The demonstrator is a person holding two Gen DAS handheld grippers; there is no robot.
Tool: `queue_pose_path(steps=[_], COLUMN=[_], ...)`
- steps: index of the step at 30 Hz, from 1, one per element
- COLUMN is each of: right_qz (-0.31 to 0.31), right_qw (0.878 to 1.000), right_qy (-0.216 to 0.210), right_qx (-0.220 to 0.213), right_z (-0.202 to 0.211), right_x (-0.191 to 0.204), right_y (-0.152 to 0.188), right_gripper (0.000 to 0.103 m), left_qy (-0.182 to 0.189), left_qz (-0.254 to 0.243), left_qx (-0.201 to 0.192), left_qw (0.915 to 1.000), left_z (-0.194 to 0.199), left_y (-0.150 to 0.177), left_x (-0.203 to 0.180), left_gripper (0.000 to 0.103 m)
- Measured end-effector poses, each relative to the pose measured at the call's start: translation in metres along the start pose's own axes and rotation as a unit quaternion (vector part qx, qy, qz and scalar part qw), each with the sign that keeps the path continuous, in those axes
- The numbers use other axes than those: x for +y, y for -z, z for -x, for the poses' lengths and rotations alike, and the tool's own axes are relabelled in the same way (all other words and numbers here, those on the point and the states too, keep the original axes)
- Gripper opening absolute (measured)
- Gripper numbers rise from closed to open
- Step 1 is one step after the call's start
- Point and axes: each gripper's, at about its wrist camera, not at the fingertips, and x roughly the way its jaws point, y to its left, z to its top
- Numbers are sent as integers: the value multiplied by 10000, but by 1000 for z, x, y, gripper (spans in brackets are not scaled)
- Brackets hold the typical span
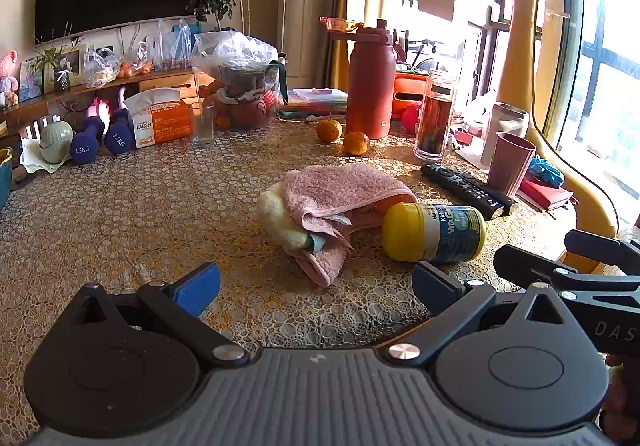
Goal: Clean container
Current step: 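Grasp the pink towel with the cream sponge using the left tool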
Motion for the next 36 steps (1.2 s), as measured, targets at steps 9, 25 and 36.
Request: queue_pose_path(steps=[9, 25, 36], right_qz=[-38, 528, 829], right_qw=[9996, 9975, 9921], right_qy=[-190, -196, -529], right_qx=[193, 434, 773], right_z=[-18, -70, -101], right_x=[-9, -48, -52], right_y=[-2, -12, -6], right_gripper=[101, 101, 100], left_qy=[-52, -40, 503], left_qz=[-230, 143, 1038], left_qx=[176, 907, 1469], left_qw=[9996, 9958, 9824], left_z=[-22, -122, -174], left_y=[-7, -61, -64], left_x=[-3, 14, 35], left_gripper=[103, 103, 100])
